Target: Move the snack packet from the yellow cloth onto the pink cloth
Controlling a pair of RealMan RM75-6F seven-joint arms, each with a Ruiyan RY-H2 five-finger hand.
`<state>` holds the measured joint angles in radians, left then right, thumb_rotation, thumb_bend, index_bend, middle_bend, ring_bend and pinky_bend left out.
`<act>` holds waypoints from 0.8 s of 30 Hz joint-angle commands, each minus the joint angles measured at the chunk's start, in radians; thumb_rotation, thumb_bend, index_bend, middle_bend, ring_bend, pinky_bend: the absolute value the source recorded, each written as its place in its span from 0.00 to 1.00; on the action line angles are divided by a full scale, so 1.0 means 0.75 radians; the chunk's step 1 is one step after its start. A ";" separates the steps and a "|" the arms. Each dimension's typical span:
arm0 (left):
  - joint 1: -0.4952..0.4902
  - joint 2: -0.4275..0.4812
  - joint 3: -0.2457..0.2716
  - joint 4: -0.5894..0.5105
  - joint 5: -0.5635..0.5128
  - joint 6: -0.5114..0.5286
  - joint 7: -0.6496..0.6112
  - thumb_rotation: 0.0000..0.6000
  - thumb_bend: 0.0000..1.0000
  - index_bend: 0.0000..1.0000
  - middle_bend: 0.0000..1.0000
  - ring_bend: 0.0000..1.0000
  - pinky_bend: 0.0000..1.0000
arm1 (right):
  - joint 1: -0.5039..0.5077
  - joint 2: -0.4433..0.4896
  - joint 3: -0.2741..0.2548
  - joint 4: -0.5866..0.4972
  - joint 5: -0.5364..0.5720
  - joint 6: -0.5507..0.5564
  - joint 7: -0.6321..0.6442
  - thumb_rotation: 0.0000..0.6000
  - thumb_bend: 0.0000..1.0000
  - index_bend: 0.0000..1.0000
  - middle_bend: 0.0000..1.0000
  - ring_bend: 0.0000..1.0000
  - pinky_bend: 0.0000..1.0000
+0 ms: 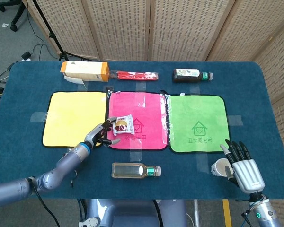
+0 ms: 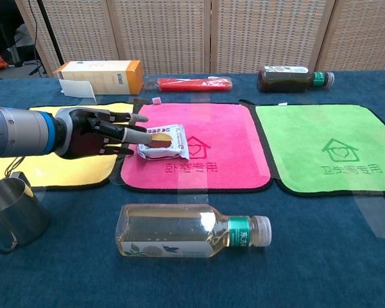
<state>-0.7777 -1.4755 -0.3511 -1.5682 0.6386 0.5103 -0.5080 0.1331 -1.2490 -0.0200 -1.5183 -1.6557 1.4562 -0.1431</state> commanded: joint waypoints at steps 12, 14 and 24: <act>0.143 0.281 -0.148 -0.247 0.155 0.051 -0.065 1.00 0.27 0.00 0.00 0.00 0.00 | -0.003 0.001 -0.003 -0.006 -0.008 0.006 -0.007 1.00 0.57 0.00 0.00 0.00 0.00; 0.177 0.314 -0.155 -0.283 0.217 0.093 -0.056 1.00 0.27 0.00 0.00 0.00 0.00 | -0.004 0.002 -0.004 -0.007 -0.009 0.008 -0.007 1.00 0.57 0.00 0.00 0.00 0.00; 0.431 0.456 0.027 -0.467 0.778 0.553 0.254 1.00 0.27 0.00 0.00 0.00 0.00 | -0.009 0.000 -0.007 -0.009 -0.022 0.021 -0.014 1.00 0.57 0.00 0.00 0.00 0.00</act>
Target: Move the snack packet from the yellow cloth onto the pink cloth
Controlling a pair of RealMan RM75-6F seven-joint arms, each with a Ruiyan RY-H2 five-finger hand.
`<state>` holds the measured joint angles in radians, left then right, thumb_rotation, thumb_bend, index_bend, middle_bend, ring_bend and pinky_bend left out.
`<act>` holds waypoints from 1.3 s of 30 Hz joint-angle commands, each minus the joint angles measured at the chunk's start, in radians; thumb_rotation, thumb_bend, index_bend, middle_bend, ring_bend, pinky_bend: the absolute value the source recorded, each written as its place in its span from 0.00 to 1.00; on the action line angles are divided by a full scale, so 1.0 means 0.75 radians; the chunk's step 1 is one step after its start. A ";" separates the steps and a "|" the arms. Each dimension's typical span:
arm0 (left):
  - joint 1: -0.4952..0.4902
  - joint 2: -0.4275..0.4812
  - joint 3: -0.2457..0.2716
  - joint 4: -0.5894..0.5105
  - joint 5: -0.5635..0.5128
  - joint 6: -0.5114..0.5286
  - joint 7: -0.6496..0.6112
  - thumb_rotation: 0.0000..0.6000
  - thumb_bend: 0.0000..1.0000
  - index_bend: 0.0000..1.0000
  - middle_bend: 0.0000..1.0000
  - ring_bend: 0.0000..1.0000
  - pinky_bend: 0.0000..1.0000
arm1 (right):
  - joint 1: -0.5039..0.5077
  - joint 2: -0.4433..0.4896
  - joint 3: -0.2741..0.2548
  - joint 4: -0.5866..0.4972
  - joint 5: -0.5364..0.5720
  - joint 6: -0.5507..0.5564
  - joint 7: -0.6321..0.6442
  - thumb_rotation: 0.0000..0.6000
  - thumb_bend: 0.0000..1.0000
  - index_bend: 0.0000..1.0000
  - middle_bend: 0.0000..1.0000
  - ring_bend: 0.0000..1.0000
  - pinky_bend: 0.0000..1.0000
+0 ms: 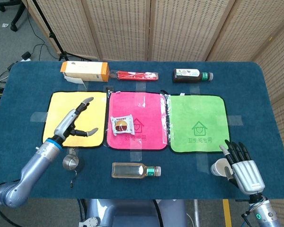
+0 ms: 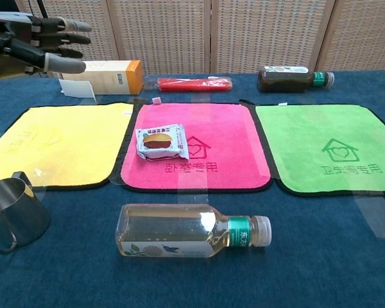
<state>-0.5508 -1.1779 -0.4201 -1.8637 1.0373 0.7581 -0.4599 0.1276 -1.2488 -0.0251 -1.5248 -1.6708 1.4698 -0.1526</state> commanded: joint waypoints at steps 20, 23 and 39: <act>0.588 -0.103 0.558 0.216 0.880 1.057 0.833 1.00 0.25 0.00 0.00 0.00 0.00 | -0.027 0.006 -0.019 -0.003 -0.076 0.081 0.019 1.00 0.57 0.00 0.00 0.00 0.00; 0.587 -0.088 0.584 0.225 0.901 1.040 0.843 1.00 0.25 0.00 0.00 0.00 0.00 | -0.033 0.010 -0.022 -0.002 -0.089 0.098 0.026 1.00 0.57 0.00 0.00 0.00 0.00; 0.586 -0.059 0.605 0.209 0.883 0.999 0.890 1.00 0.25 0.00 0.00 0.00 0.00 | -0.044 0.020 -0.040 -0.010 -0.127 0.112 0.021 1.00 0.57 0.00 0.00 0.00 0.00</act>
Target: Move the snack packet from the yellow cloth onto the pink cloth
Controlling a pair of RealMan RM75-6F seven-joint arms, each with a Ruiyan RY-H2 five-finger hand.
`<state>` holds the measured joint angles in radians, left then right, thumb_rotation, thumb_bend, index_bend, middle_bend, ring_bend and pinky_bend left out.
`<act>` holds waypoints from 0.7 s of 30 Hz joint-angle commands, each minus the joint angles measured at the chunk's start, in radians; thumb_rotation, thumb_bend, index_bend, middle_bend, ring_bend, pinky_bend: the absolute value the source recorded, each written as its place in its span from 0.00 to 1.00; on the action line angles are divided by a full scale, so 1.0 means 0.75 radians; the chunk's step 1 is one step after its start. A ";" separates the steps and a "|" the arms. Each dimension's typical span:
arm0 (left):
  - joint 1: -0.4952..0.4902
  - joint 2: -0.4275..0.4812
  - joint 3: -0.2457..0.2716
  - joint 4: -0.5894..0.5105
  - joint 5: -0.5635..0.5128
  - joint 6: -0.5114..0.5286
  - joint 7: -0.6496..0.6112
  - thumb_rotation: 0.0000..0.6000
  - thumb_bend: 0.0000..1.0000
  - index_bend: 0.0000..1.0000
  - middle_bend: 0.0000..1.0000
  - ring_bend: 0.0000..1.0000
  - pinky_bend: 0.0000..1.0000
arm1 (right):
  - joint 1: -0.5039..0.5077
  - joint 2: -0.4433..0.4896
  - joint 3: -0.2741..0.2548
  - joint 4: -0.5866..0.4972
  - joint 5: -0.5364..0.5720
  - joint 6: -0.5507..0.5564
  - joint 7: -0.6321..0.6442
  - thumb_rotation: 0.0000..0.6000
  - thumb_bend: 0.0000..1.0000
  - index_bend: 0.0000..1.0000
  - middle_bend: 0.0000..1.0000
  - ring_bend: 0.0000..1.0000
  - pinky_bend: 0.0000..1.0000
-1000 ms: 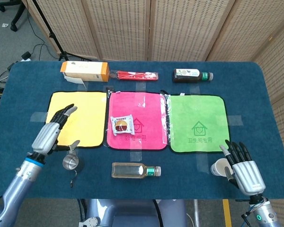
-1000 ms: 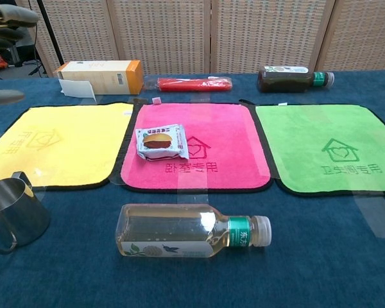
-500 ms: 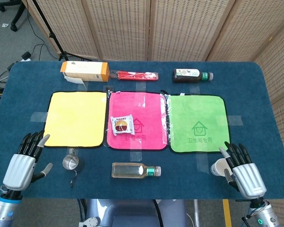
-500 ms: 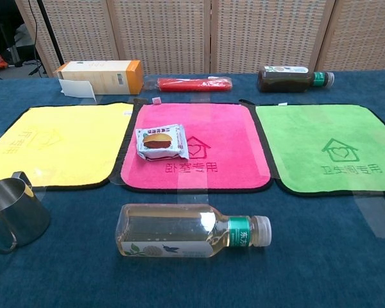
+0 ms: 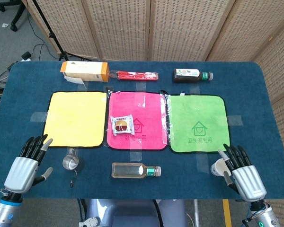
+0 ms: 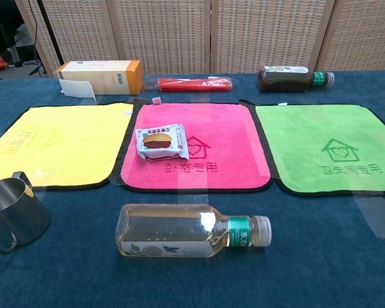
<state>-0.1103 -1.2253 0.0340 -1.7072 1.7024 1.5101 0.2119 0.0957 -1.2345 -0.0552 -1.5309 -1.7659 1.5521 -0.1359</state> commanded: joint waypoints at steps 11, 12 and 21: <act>-0.015 0.005 -0.001 -0.010 -0.031 -0.044 0.011 1.00 0.25 0.00 0.00 0.00 0.00 | 0.000 0.008 0.008 -0.005 0.005 -0.003 0.013 1.00 0.57 0.00 0.00 0.00 0.00; -0.015 0.004 -0.001 -0.010 -0.029 -0.043 0.013 1.00 0.25 0.00 0.00 0.00 0.00 | 0.001 0.008 0.007 -0.006 0.004 -0.004 0.012 1.00 0.57 0.00 0.00 0.00 0.00; -0.023 0.004 0.001 -0.001 -0.039 -0.061 -0.011 1.00 0.25 0.00 0.00 0.00 0.00 | 0.003 0.007 0.005 -0.019 0.011 -0.022 0.008 1.00 0.57 0.00 0.00 0.00 0.00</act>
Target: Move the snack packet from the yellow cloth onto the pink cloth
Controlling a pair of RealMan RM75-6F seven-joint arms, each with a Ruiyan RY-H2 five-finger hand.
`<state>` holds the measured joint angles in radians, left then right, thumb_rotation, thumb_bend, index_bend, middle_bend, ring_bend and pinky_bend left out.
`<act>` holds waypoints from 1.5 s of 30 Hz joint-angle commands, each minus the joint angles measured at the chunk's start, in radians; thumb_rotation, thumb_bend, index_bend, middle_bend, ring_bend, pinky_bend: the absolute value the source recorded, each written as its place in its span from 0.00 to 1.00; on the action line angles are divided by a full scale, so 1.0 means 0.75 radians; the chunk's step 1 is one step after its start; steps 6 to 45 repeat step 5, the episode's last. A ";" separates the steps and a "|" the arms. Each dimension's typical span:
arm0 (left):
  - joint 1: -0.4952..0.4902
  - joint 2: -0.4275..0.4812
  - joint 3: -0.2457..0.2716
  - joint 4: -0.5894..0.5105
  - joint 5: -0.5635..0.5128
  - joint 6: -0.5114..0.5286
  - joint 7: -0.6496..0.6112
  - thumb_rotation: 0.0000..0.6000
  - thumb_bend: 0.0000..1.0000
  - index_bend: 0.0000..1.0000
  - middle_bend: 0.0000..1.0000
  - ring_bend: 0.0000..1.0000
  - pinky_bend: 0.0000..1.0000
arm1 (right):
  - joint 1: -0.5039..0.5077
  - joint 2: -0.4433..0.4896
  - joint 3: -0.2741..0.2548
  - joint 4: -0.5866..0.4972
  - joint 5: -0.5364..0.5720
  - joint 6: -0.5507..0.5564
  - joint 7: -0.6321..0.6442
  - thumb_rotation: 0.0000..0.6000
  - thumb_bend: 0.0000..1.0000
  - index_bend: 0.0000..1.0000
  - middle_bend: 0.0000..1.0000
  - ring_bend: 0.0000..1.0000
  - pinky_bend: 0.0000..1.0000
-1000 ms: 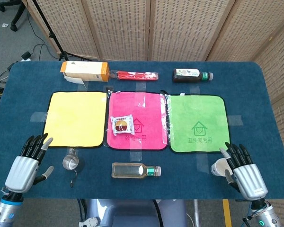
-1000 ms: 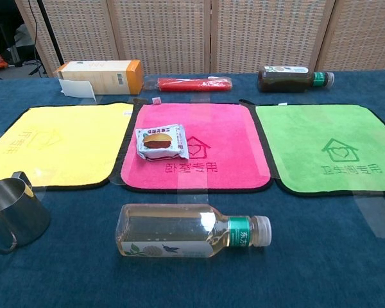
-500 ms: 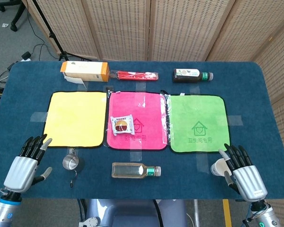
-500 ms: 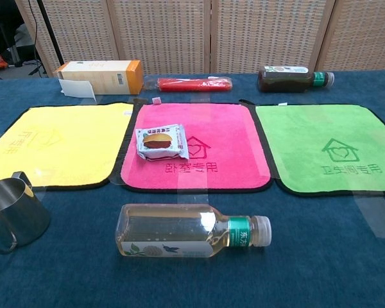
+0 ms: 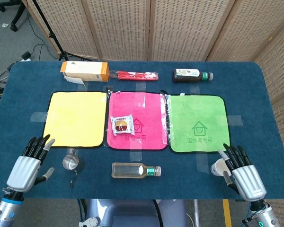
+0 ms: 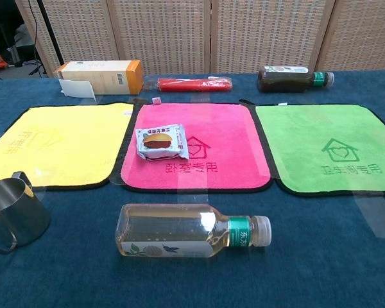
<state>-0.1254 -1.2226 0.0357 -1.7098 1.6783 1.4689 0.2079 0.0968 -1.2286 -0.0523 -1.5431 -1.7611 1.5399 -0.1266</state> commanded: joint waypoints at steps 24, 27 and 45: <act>-0.013 0.001 -0.014 0.011 -0.035 -0.024 -0.018 1.00 0.25 0.00 0.00 0.00 0.00 | 0.007 -0.009 0.004 -0.010 0.004 -0.020 -0.032 1.00 0.57 0.00 0.00 0.00 0.00; -0.013 0.001 -0.014 0.011 -0.035 -0.024 -0.018 1.00 0.25 0.00 0.00 0.00 0.00 | 0.007 -0.009 0.004 -0.010 0.004 -0.020 -0.032 1.00 0.57 0.00 0.00 0.00 0.00; -0.013 0.001 -0.014 0.011 -0.035 -0.024 -0.018 1.00 0.25 0.00 0.00 0.00 0.00 | 0.007 -0.009 0.004 -0.010 0.004 -0.020 -0.032 1.00 0.57 0.00 0.00 0.00 0.00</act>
